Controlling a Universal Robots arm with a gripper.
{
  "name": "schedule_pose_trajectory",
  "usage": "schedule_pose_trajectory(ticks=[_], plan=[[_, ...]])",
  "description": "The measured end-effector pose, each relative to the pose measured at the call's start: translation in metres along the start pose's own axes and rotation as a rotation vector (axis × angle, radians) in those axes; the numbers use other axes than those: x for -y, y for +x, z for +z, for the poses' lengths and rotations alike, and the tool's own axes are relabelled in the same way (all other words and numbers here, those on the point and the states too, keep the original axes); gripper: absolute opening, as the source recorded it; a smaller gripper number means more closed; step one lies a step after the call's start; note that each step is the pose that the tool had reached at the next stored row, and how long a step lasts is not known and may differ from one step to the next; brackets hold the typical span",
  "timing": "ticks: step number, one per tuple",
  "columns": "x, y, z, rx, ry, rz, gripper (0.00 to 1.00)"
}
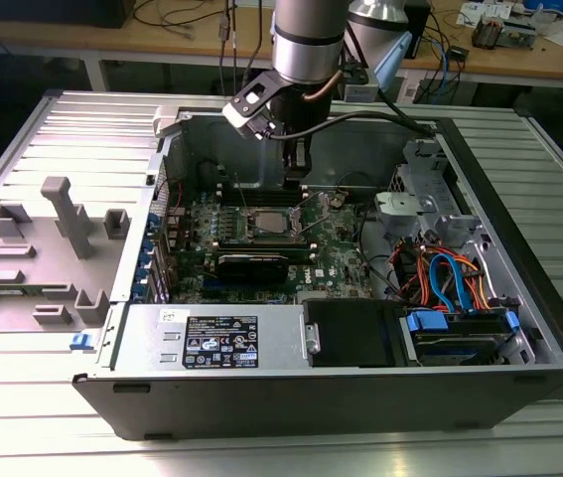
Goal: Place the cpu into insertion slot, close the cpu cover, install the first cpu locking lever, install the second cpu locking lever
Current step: 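Close the cpu cover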
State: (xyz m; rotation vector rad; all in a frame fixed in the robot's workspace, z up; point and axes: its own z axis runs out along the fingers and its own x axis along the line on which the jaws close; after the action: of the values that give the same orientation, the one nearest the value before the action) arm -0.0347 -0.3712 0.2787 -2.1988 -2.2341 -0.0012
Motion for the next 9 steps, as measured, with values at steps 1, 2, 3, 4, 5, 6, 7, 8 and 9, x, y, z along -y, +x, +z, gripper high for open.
schedule_pose_trajectory(ticks=[1, 2, 3, 4, 5, 6, 7, 8, 9], plan=[[-0.0003, 0.0, 0.0, 0.0, 0.0, 0.0, 0.11], [-0.0005, 0.0, 0.0, 0.0, 0.0, 0.0, 0.11], [-0.0007, 0.0, 0.0, -0.0001, 0.0, 0.0, 0.11], [-0.0009, 0.0, 0.0, 0.0, 0.0, 0.0, 0.11], [-0.0011, 0.0, 0.0, 0.0, 0.0, 0.0, 0.11], [-0.0014, 0.0, 0.0, 0.0, 0.0, 0.0, 0.11], [-0.0017, 0.0, 0.0, -0.0001, 0.0, 0.0, 0.11], [-0.002, 0.0, 0.0, 0.0, 0.0, 0.0, 0.11], [-0.0023, 0.0, 0.0, 0.0, 0.0, 0.0, 0.11]])
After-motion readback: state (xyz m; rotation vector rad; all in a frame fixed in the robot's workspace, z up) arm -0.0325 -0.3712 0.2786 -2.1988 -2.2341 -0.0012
